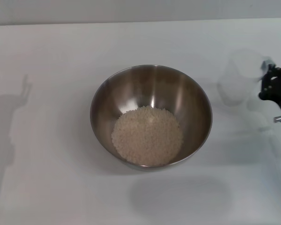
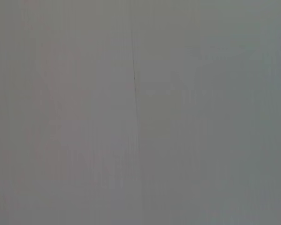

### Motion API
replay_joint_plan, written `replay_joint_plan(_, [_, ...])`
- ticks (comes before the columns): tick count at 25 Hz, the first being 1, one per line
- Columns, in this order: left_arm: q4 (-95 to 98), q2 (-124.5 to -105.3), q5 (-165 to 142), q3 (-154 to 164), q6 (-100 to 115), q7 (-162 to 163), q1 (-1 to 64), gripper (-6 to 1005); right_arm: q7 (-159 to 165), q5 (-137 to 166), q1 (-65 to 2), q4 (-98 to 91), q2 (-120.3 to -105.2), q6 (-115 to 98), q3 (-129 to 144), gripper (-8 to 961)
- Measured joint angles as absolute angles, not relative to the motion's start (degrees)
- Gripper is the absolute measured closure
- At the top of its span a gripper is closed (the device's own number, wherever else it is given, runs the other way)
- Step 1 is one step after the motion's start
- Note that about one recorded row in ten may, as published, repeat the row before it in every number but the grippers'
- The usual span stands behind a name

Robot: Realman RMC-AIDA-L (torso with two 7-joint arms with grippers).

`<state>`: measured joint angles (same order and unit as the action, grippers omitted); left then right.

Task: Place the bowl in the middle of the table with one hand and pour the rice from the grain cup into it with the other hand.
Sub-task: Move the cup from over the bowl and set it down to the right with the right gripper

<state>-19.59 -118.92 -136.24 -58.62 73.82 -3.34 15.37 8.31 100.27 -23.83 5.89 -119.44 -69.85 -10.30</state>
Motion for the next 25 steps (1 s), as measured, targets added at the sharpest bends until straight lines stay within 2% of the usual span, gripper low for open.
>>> replay_joint_plan(25, [-19.75,-118.99,-136.23,-58.62,73.83,-3.33,15.45,208,8.51,100.29,-25.62,6.84,-119.45,-63.46,-9.44,938])
